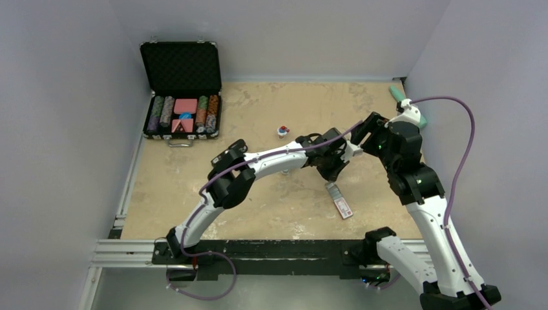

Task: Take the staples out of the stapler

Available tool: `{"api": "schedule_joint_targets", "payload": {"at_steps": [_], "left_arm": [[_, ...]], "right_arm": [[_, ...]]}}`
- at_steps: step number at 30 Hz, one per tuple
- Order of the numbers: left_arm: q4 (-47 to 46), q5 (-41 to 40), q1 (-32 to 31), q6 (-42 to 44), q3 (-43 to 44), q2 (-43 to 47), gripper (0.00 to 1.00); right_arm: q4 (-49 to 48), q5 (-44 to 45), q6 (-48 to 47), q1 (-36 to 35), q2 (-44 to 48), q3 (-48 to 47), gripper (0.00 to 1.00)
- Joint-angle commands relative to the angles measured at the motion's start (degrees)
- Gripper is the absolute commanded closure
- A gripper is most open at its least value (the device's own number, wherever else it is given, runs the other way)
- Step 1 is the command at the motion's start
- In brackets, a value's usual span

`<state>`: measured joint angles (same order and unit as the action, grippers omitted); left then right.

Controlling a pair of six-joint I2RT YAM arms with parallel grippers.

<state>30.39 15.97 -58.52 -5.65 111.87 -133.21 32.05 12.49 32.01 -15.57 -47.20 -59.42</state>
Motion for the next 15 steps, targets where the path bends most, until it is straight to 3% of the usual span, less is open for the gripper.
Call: {"api": "schedule_joint_targets", "payload": {"at_steps": [1,15], "left_arm": [[0.52,-4.03,-0.45,4.02,1.4,-0.69,0.87],[-1.3,-1.72,-1.02,2.57,-0.59,-0.47,0.84]], "right_arm": [[-1.56,-1.56,0.11,0.03,0.75,0.0,0.31],[-1.41,-1.94,0.5,0.08,0.48,0.48,0.31]]}}
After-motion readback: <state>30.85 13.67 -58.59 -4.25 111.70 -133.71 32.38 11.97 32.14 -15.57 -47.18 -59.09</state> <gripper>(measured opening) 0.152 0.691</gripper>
